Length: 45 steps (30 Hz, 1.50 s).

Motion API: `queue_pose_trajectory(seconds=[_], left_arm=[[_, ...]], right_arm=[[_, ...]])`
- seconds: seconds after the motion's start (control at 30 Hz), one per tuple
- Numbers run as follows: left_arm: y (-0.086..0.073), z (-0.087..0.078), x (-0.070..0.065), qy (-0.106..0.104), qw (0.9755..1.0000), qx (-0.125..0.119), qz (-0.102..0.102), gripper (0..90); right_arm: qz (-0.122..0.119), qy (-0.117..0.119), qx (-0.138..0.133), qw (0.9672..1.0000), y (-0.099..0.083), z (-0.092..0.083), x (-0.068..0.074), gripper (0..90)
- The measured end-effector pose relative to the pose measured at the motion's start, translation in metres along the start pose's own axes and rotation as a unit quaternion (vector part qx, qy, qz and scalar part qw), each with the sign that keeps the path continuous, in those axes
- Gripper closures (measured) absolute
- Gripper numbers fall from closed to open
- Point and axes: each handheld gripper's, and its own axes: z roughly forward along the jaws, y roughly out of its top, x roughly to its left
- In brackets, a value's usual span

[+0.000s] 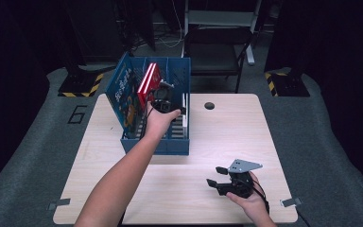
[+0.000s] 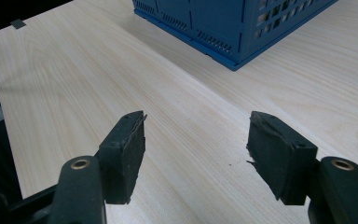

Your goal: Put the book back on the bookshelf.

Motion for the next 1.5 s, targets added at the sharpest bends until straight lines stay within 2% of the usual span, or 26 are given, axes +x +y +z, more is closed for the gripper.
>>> queue_pose_trajectory(seconds=[0.03, 0.13, 0.17, 0.23, 0.53, 0.8, 0.87, 1.1, 1.5], left_arm=[[-0.001, -0.004, 0.001, -0.003, 1.0000, 0.000, 0.007, 39.3], [-0.002, -0.008, 0.000, -0.002, 0.9999, -0.001, 0.010, 39.1], [-0.003, -0.012, 0.001, -0.004, 0.9998, 0.000, 0.018, 39.0], [-0.005, -0.016, 0.002, -0.007, 0.9998, -0.001, 0.016, 39.1], [-0.013, -0.033, 0.001, -0.023, 0.9991, 0.001, 0.036, 39.1], [-0.030, -0.050, -0.007, -0.043, 0.9960, 0.006, 0.079, 39.1], [-0.032, -0.051, -0.008, -0.044, 0.9961, 0.003, 0.077, 39.0], [-0.051, -0.059, -0.010, -0.058, 0.9937, 0.008, 0.096, 39.1], [-0.084, -0.063, -0.004, -0.073, 0.9920, 0.015, 0.102, 39.1]], right_arm=[[-0.002, 0.003, 0.002, 1.0000, 0.000, 0.001, -0.001, 36.1], [-0.002, 0.002, 0.004, 1.0000, 0.000, 0.001, 0.000, 36.1], [0.000, 0.001, 0.003, 1.0000, 0.000, 0.001, -0.001, 36.1], [0.001, 0.000, 0.002, 1.0000, -0.001, 0.001, -0.001, 36.0], [0.001, -0.003, 0.005, 1.0000, -0.001, 0.001, 0.000, 35.9], [0.004, 0.002, 0.006, 1.0000, -0.001, 0.001, 0.000, 35.8], [0.002, 0.002, 0.007, 1.0000, -0.001, 0.001, -0.001, 35.8], [0.001, -0.005, 0.005, 1.0000, -0.001, 0.002, 0.000, 35.8], [-0.001, -0.003, 0.008, 1.0000, -0.001, 0.002, 0.000, 35.8]])
